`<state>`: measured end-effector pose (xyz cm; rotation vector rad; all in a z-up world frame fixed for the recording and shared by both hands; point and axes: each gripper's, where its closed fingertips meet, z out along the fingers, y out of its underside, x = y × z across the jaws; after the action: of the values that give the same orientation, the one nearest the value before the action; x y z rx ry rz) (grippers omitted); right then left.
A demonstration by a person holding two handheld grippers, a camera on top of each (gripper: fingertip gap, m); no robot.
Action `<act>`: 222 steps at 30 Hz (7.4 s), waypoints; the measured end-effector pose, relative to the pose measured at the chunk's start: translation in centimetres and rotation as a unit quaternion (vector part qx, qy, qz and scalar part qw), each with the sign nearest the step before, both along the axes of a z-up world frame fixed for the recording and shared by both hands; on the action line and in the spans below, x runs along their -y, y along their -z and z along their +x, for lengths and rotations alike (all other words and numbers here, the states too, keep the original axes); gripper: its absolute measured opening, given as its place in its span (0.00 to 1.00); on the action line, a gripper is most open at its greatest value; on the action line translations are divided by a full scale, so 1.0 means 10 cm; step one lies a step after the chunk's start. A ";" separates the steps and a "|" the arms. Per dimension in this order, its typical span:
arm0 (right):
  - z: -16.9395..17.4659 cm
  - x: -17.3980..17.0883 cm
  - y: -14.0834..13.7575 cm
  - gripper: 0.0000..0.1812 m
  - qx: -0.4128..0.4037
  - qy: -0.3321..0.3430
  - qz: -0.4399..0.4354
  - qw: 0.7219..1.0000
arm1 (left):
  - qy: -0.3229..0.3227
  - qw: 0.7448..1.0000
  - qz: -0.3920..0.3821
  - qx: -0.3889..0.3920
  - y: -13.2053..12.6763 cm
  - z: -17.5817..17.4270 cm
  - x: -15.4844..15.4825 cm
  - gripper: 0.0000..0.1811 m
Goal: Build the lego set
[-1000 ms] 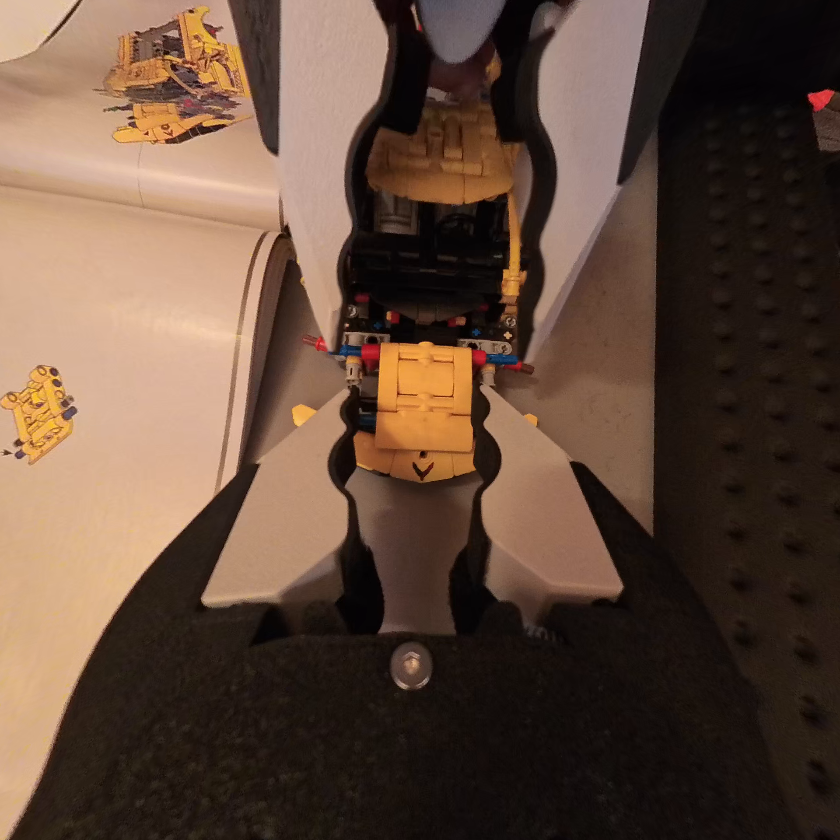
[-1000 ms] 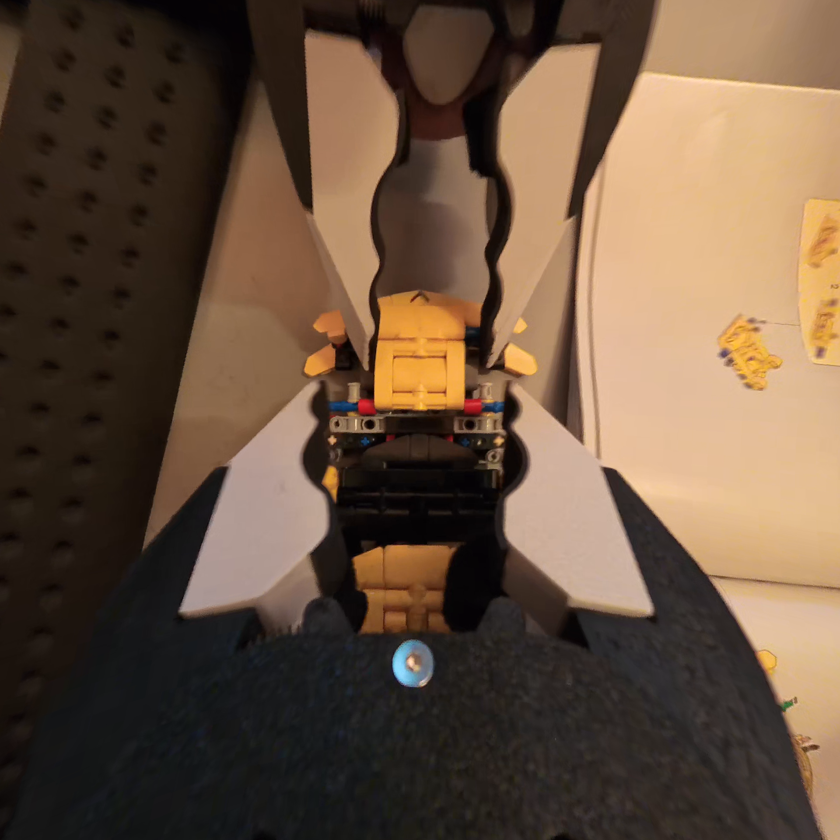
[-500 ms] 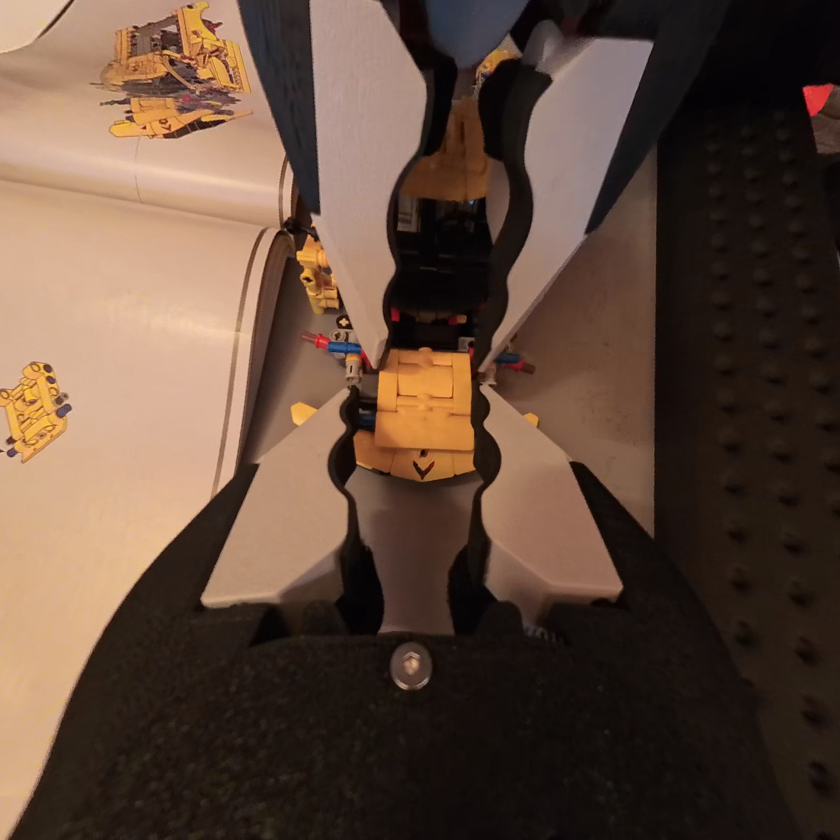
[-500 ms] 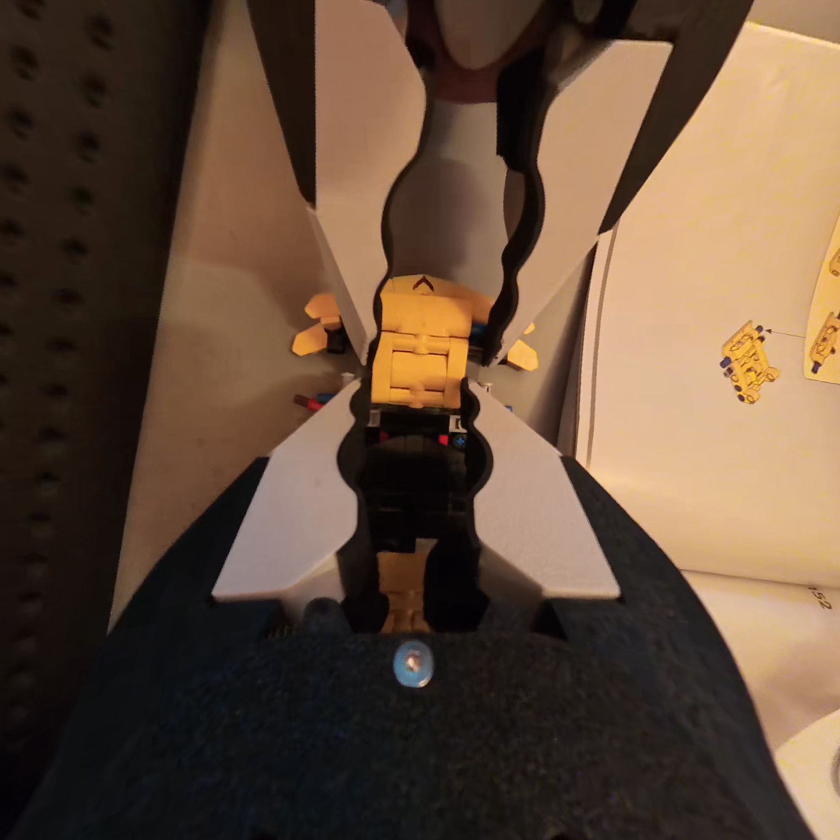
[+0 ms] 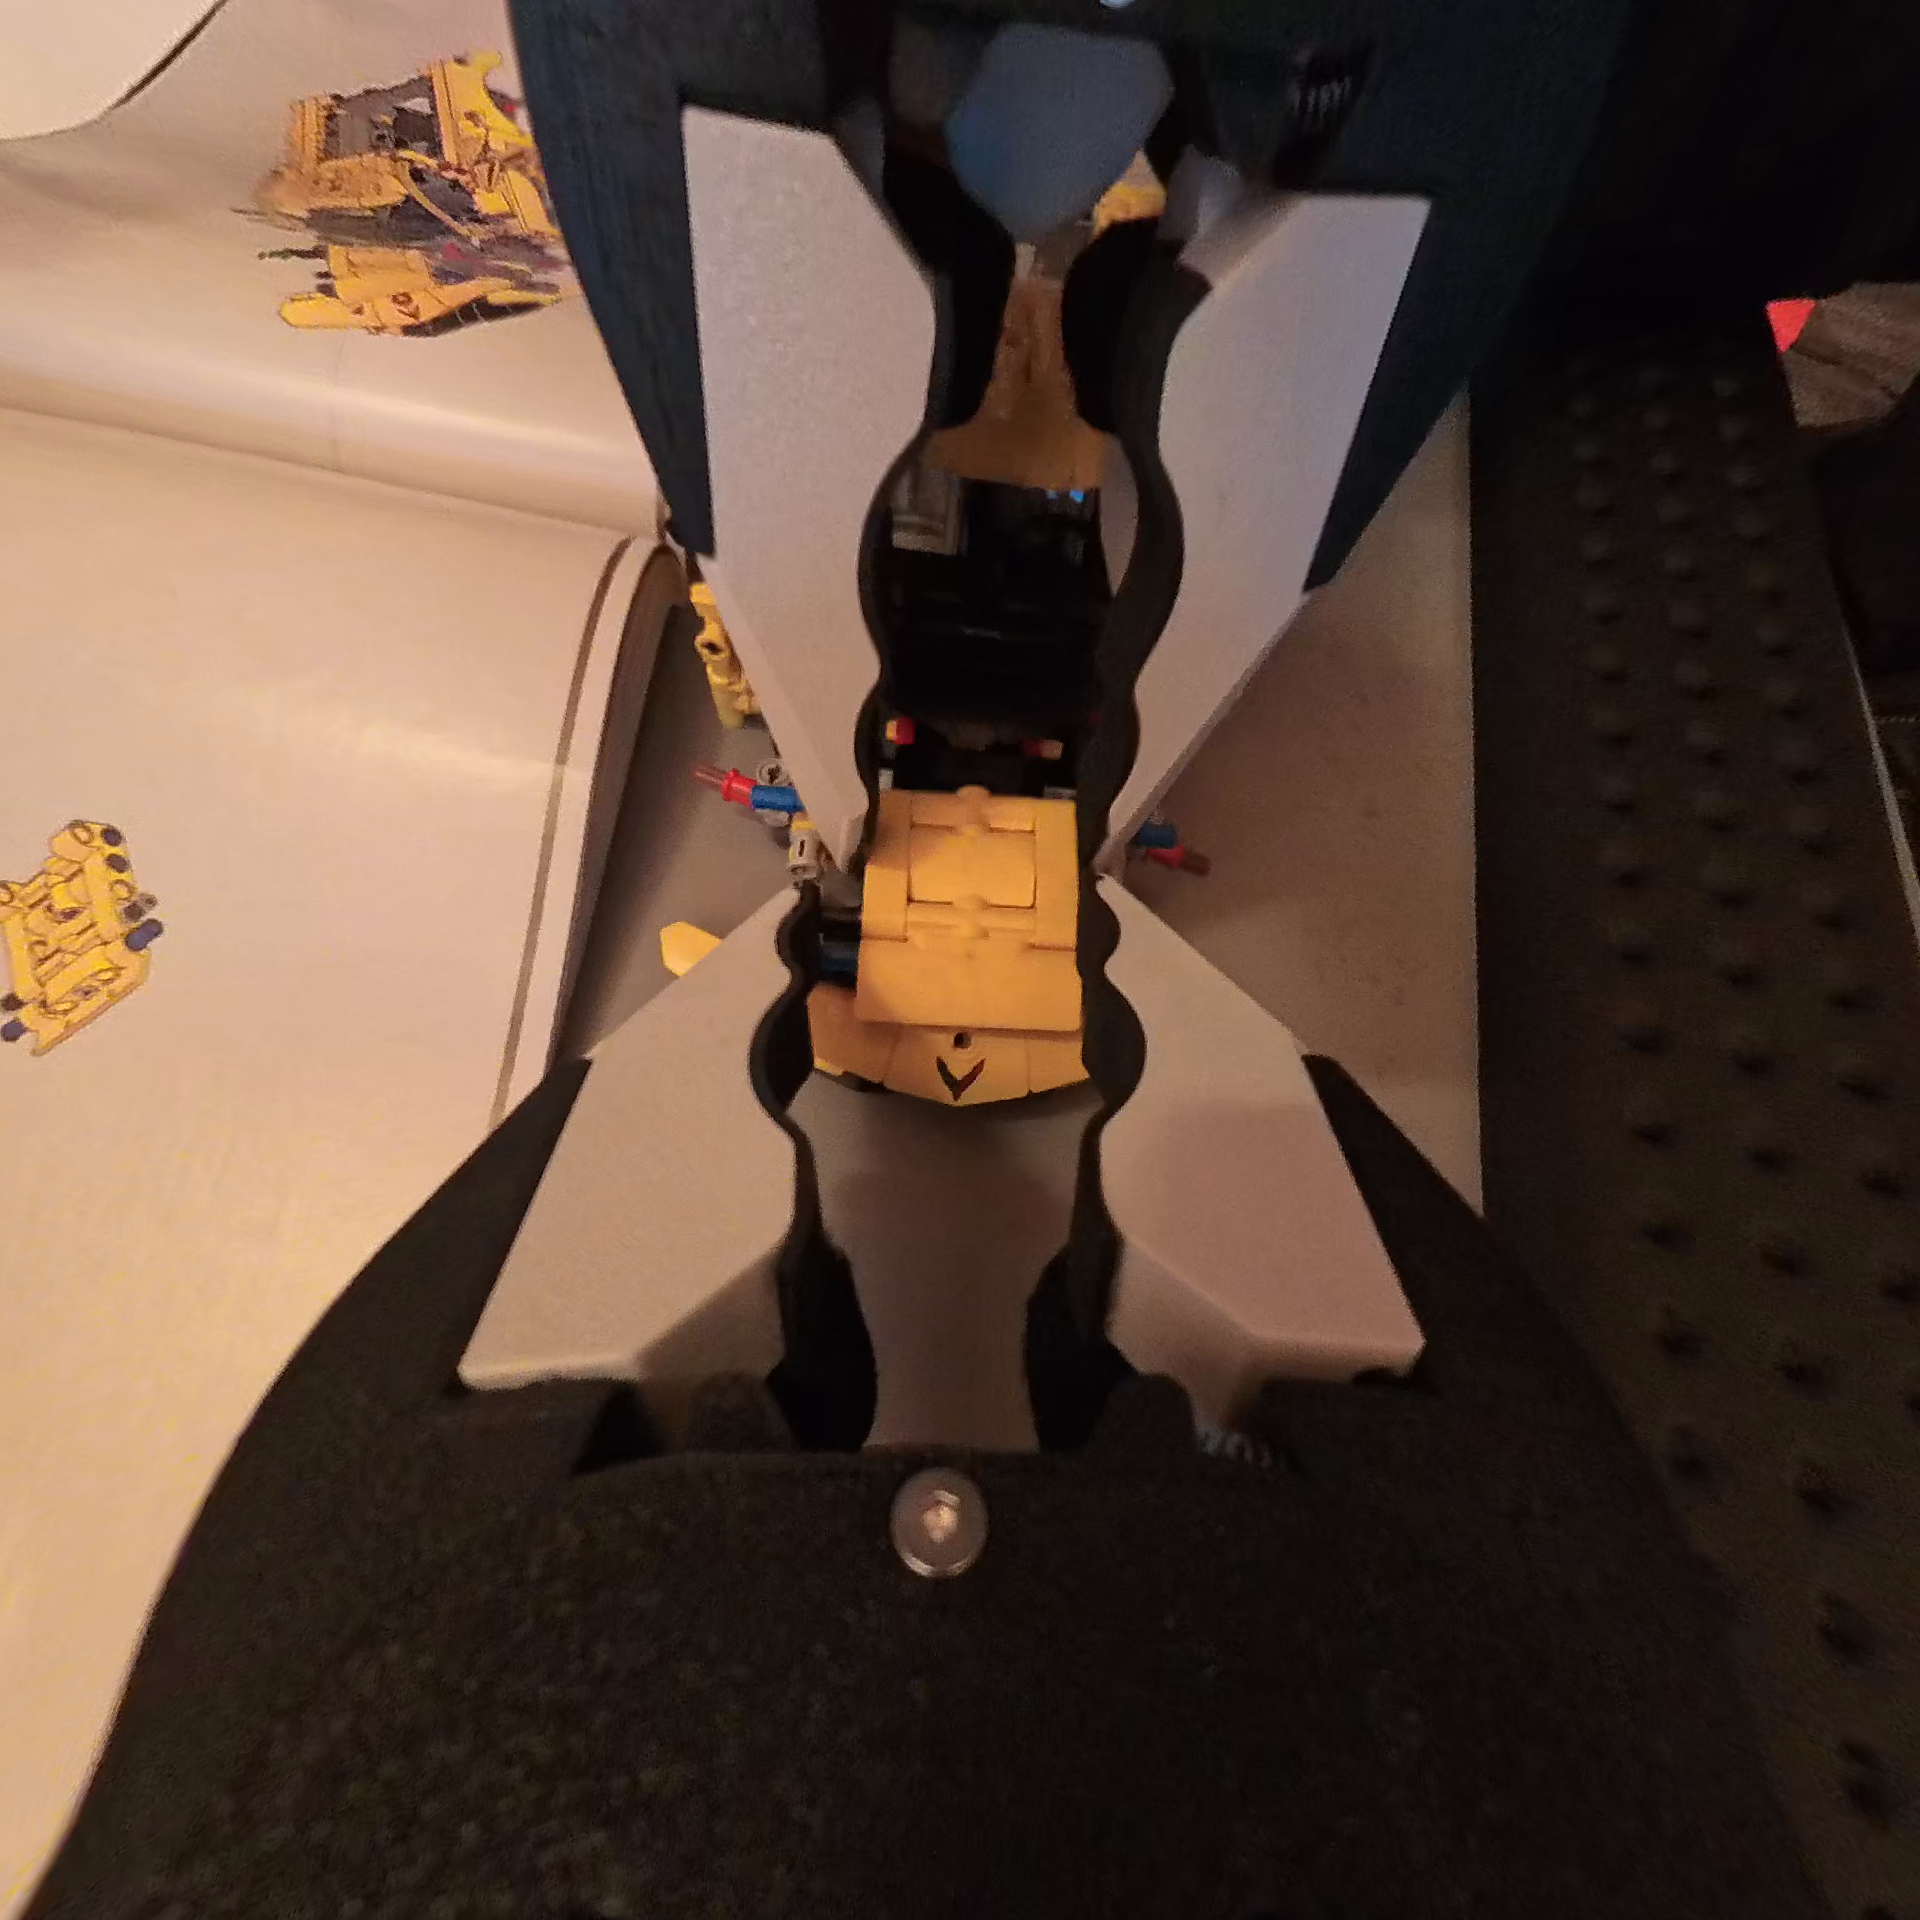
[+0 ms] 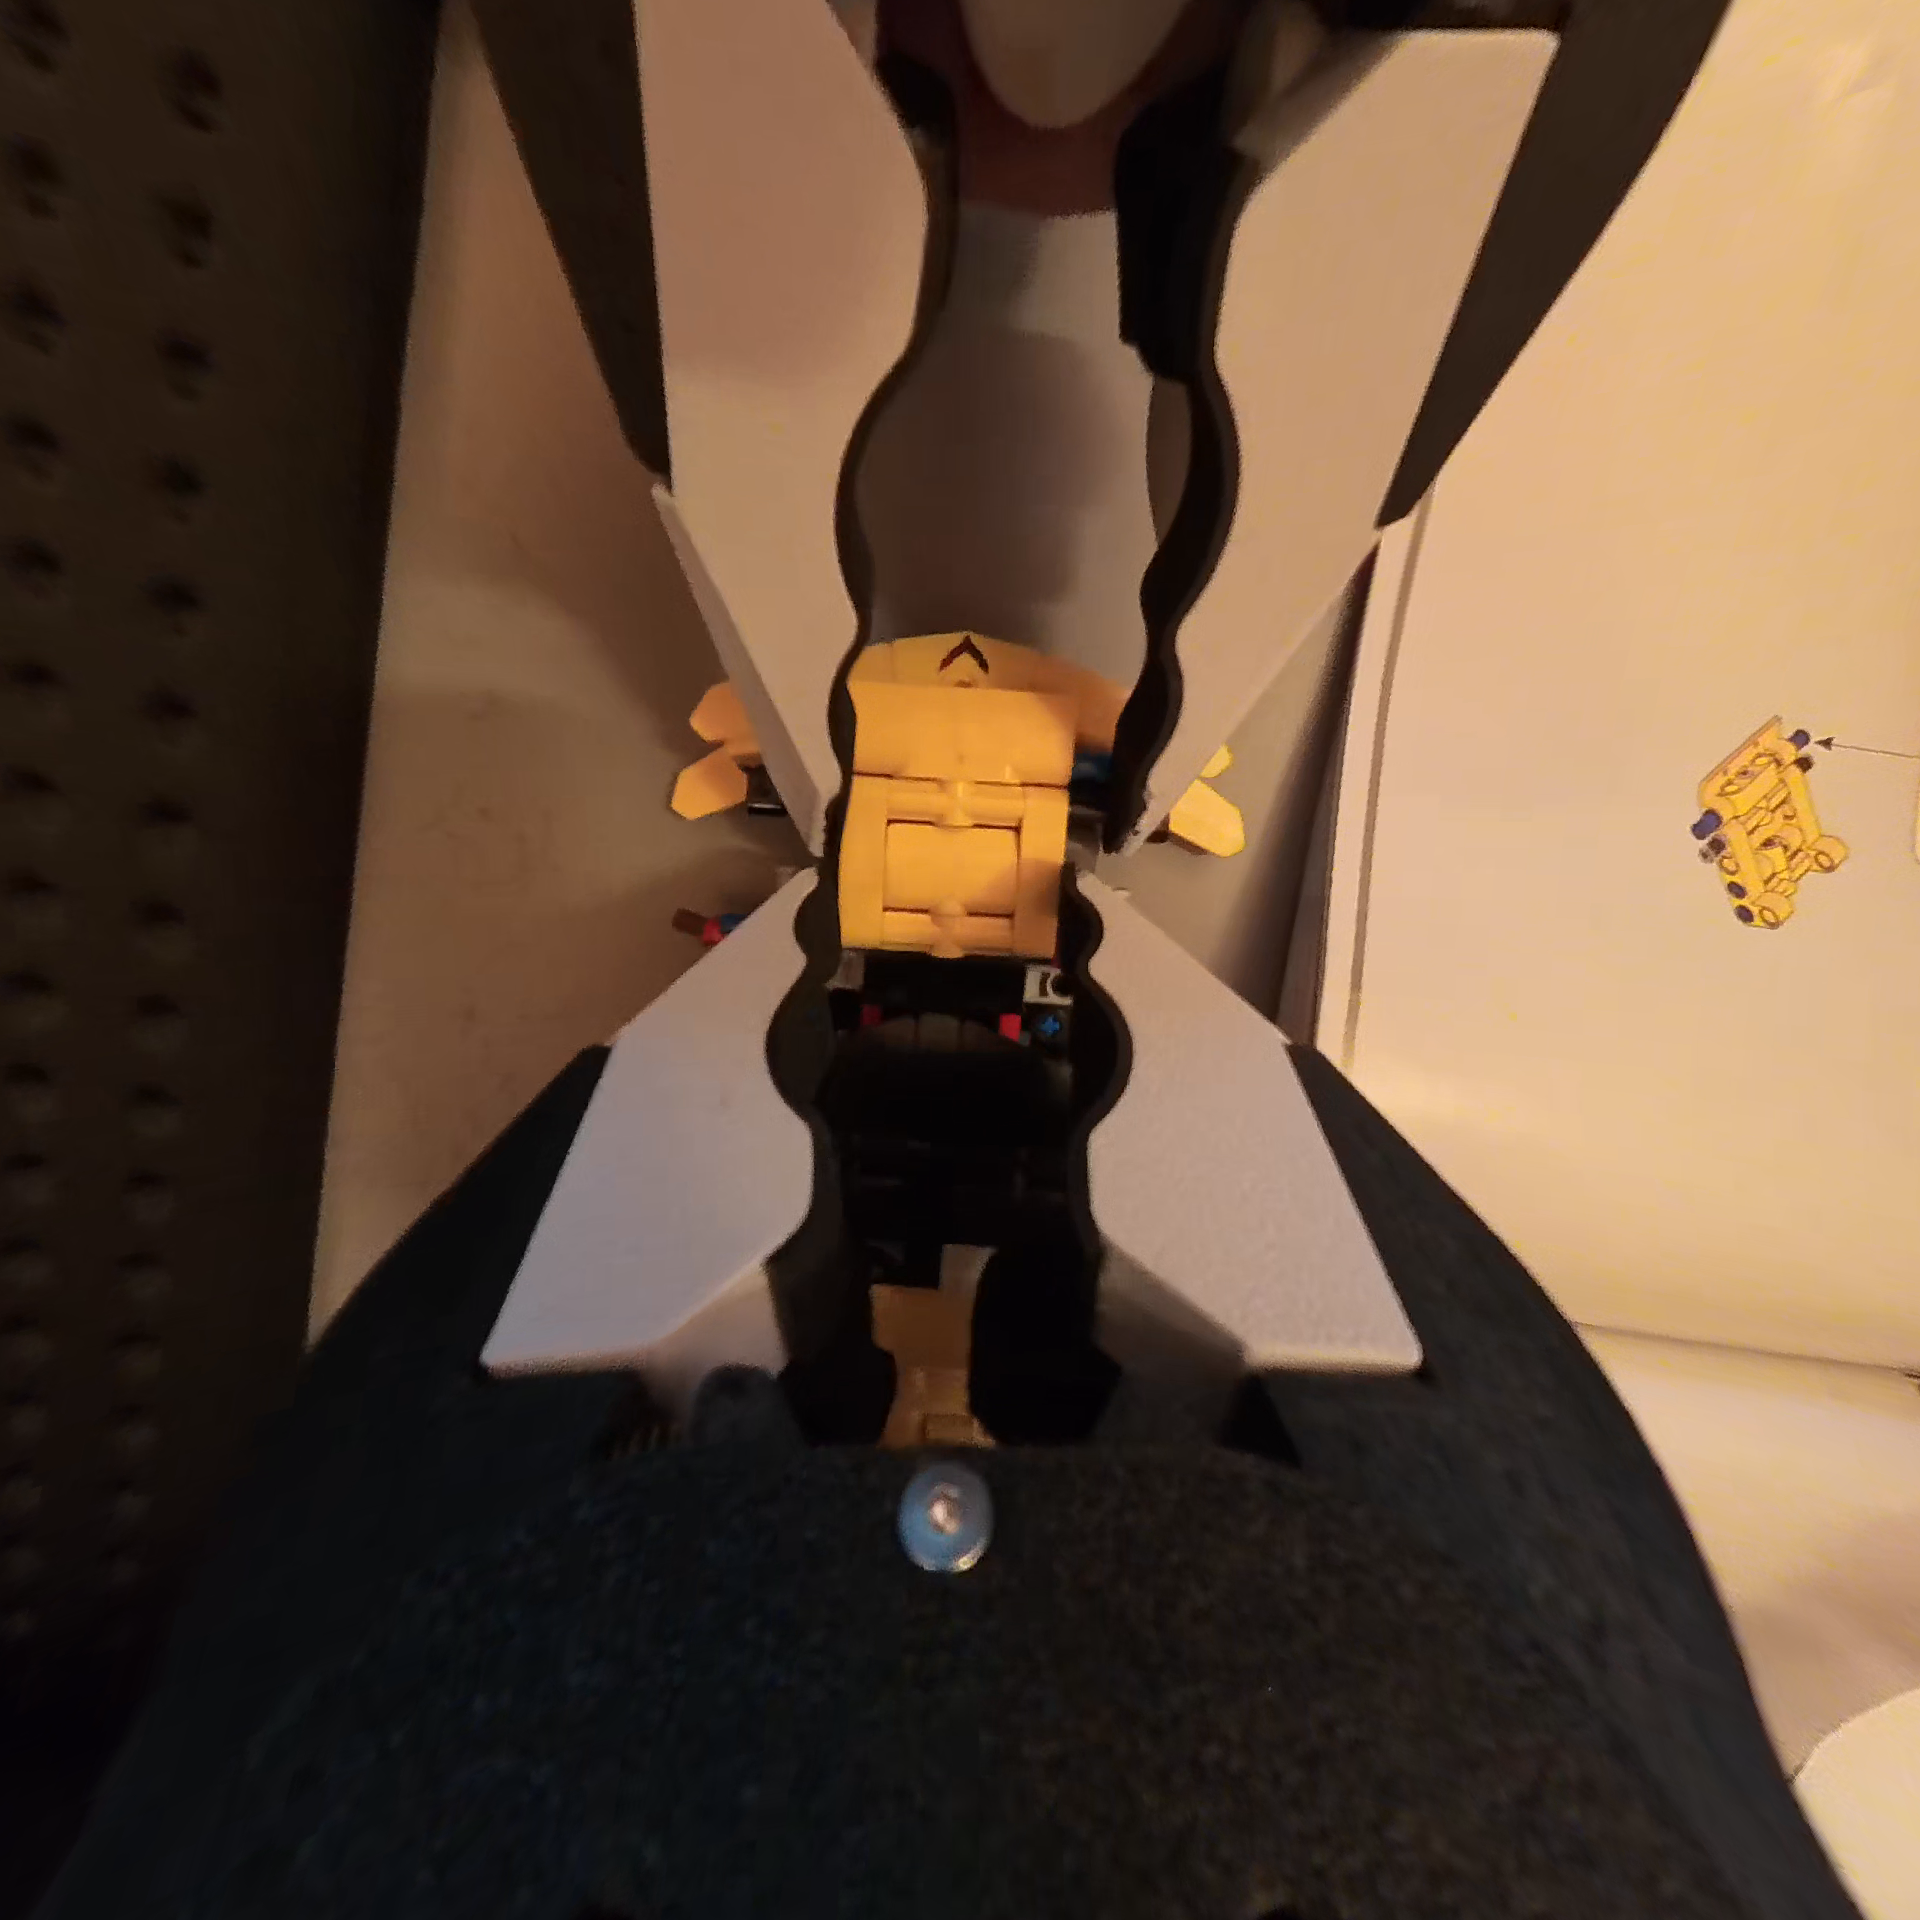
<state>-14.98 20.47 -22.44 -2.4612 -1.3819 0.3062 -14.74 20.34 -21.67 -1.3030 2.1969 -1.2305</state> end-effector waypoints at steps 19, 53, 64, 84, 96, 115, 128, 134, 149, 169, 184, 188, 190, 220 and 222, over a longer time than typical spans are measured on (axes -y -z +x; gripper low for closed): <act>0.03 0.00 -0.01 0.23 0.005 -0.001 -0.019 1.000 | 0.003 1.000 -0.001 0.020 -0.03 -0.05 -0.06 0.27; 0.15 0.01 -0.19 0.35 -0.026 0.006 0.027 0.999 | 0.003 1.000 0.007 0.024 -0.03 -0.07 -0.08 0.25; 0.09 0.04 0.12 0.55 0.015 0.030 -0.014 0.999 | 0.000 1.000 0.017 0.024 -0.01 -0.06 -0.10 0.25; 0.00 0.01 -0.02 0.29 -0.031 0.018 0.039 0.999 | -0.005 1.000 -0.008 0.017 -0.02 -0.07 -0.12 0.20; 0.01 0.00 -0.02 0.22 -0.022 0.034 -0.012 0.999 | -0.010 1.000 0.007 0.016 0.00 -0.12 -0.22 0.16; 0.01 -0.01 -0.06 0.22 -0.007 0.031 -0.028 0.999 | -0.011 1.000 0.016 0.020 0.01 -0.12 -0.22 0.14; 0.00 0.00 -0.01 0.22 -0.025 0.034 -0.042 0.998 | -0.009 1.000 0.017 0.015 0.01 -0.13 -0.22 0.14; 0.00 0.00 0.02 0.22 -0.023 0.028 -0.039 0.999 | -0.008 1.000 0.017 0.014 0.01 -0.14 -0.21 0.14; 0.01 0.00 0.00 0.22 -0.034 0.029 -0.045 0.998 | -0.009 1.000 0.014 0.017 0.01 -0.13 -0.21 0.14; 0.02 0.01 -0.02 0.22 -0.033 0.023 -0.039 0.998 | -0.008 1.000 0.014 0.017 0.00 -0.13 -0.20 0.14; 0.09 0.09 0.08 0.53 0.018 0.047 0.016 0.999 | -0.008 1.000 0.012 0.018 0.01 -0.13 -0.20 0.14; 0.12 0.08 0.08 0.49 0.029 0.046 0.024 0.998 | -0.008 1.000 0.011 0.018 0.01 -0.12 -0.20 0.14; 0.12 0.08 0.08 0.49 0.030 0.044 0.025 0.998 | -0.008 1.000 0.011 0.018 0.01 -0.12 -0.20 0.14; 0.16 0.09 0.07 0.47 0.046 0.030 0.016 0.998 | 0.007 1.000 0.002 0.021 0.01 -0.14 -0.13 0.06; 0.16 0.09 0.07 0.47 0.046 0.033 0.015 0.998 | 0.006 1.000 0.003 0.021 0.01 -0.13 -0.13 0.06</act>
<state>-13.38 19.54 -23.19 -2.5189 -1.3281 0.1579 -16.08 21.66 -21.74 -1.2510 2.1810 -1.2446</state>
